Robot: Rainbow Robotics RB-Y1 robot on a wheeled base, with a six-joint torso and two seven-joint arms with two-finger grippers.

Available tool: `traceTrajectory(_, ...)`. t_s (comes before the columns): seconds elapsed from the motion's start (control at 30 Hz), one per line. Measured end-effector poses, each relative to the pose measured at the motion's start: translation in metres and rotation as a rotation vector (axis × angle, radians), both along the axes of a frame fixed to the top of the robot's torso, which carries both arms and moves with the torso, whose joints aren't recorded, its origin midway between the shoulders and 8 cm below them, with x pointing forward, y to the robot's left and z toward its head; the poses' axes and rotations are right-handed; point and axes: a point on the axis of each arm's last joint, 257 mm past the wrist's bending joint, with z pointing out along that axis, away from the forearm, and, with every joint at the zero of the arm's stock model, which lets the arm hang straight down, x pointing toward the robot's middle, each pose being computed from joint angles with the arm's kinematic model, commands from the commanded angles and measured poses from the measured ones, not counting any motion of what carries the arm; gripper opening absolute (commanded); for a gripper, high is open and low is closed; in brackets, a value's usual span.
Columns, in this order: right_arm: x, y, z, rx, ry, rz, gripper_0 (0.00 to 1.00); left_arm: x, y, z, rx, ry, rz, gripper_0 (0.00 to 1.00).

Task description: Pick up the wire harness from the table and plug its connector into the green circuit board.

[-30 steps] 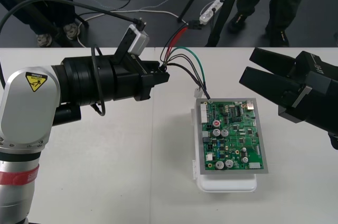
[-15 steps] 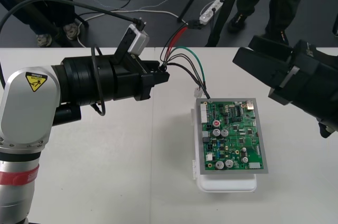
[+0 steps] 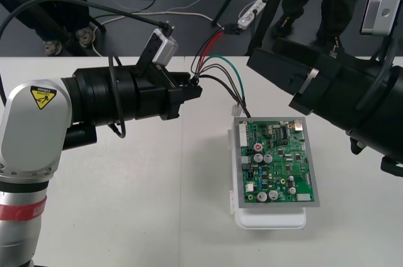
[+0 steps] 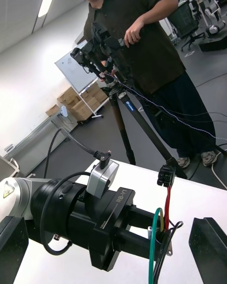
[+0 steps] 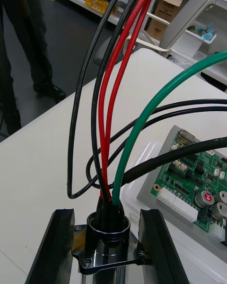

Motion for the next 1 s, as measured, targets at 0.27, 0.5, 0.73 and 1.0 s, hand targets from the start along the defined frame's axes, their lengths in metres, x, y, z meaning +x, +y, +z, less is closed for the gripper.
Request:
traceTrajectory(0.27, 0.021, 0.005, -0.008, -0.01, 0.025, -0.019, 1.0, 0.0, 0.0, 0.0, 0.0, 0.0, 0.0, 0.0)
traceTrajectory(0.5, 0.041, 0.013, -0.008, 0.078, 0.139, -0.059, 1.0, 0.0, 0.0, 0.0, 0.0, 0.0, 0.0, 0.0)
traceTrajectory(0.73, 0.049, 0.022, -0.008, 0.108, 0.183, -0.079, 1.0, 0.0, 0.0, 0.0, 0.0, 0.0, 0.0, 0.0)
traceTrajectory(1.0, 0.057, 0.025, -0.013, 0.106, 0.214, -0.088, 1.0, 0.0, 0.0, 0.0, 0.0, 0.0, 0.0, 0.0)
